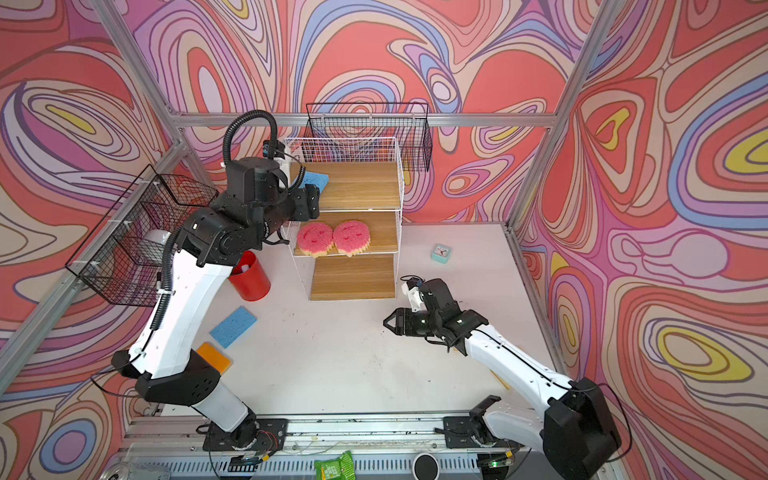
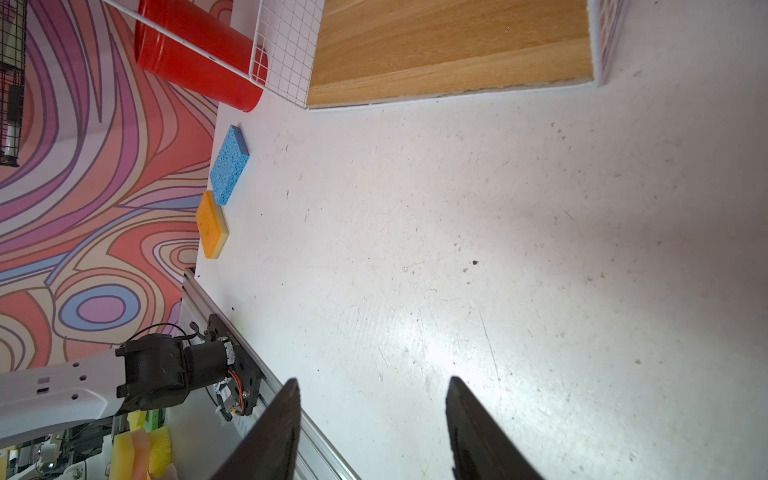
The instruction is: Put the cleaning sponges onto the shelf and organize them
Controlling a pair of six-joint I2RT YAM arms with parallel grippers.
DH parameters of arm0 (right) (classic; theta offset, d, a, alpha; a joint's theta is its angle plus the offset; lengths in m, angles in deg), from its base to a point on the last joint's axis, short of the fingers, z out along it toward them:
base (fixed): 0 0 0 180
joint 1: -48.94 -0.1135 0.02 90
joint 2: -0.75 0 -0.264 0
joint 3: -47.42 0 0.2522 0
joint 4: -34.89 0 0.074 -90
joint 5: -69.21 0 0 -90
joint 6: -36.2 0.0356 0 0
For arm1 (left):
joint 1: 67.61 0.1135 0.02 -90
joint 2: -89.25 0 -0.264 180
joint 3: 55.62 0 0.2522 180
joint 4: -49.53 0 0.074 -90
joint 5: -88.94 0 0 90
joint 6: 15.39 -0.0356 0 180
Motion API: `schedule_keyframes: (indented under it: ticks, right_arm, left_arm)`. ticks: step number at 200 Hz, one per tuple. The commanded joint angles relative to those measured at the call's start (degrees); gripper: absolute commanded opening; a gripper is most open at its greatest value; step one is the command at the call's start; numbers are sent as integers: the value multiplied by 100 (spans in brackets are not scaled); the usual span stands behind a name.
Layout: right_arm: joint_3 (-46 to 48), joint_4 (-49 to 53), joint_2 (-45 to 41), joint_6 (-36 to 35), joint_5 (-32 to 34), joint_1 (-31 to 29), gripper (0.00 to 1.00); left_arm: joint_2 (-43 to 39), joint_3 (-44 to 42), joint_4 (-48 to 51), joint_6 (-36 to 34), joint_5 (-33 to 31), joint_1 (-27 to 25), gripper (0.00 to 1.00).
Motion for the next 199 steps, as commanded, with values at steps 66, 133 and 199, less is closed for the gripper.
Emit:
schedule_keyframes:
  ticks: [66, 133, 199]
  right_arm:
    - [-35, 87, 28, 11, 49, 12, 57]
    - [85, 92, -18, 58, 80, 11, 57]
    - [86, 13, 79, 128, 64, 9, 57]
  left_arm:
    - [649, 569, -690, -676, 1037, -63, 44]
    - [1599, 1660, -275, -774, 1208, 128, 44]
    - [1781, 1618, -185, -495, 1497, 398, 43]
